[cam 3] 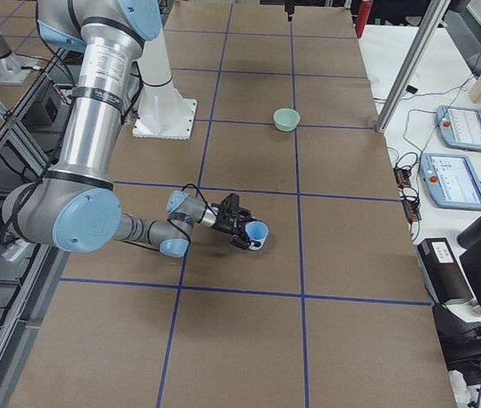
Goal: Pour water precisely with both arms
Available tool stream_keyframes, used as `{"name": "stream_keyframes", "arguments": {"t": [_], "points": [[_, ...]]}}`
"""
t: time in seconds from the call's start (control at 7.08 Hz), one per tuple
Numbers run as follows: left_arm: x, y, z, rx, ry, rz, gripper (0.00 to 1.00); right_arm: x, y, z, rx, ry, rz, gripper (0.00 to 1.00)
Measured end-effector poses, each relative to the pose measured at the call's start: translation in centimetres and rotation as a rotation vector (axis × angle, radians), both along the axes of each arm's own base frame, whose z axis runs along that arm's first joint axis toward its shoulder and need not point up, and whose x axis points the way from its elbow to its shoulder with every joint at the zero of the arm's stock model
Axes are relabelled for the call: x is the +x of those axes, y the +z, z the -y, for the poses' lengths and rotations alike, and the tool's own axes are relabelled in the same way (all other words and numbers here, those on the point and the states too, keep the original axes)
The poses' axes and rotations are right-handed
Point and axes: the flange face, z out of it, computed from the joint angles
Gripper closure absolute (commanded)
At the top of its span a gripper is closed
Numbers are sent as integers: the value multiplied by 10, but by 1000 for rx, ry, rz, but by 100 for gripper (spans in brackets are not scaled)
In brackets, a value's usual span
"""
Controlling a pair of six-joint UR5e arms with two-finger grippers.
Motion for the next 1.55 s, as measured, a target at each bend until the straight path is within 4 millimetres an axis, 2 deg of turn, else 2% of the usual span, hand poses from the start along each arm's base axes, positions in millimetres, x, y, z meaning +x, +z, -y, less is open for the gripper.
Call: {"name": "stream_keyframes", "arguments": {"t": [0.56,0.85,0.99,1.27,1.55], "points": [[0,-2,0,0,-3,-2,0,27,-6,-10,55,-56,-8,0],[-1,-5,-2,2,-4,-9,0,35,-30,-7,73,-99,-7,0],[0,-8,0,5,-4,-12,0,50,-37,3,60,-125,-14,0],[3,-19,4,17,-4,-21,0,94,-49,35,5,-191,-32,0],[16,-48,23,31,12,-59,0,154,-77,87,-108,-309,-47,0]]}}
